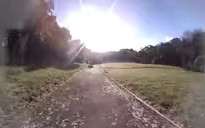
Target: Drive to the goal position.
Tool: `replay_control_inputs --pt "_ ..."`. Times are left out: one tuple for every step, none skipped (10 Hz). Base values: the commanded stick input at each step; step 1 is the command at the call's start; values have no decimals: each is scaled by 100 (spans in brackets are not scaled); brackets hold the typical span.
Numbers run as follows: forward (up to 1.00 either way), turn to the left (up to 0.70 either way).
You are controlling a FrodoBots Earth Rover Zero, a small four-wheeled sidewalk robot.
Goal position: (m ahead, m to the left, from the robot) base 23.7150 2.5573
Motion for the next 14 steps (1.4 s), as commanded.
replay_control_inputs --pt "50 0" --pt "50 0" --pt "50 0" --pt "50 0" --pt "50 0" --pt "50 0" --pt "50 0" --pt "50 0" --pt "50 0" --pt "50 0" --pt "50 0" --pt "50 0" --pt "50 0" --pt "50 0"
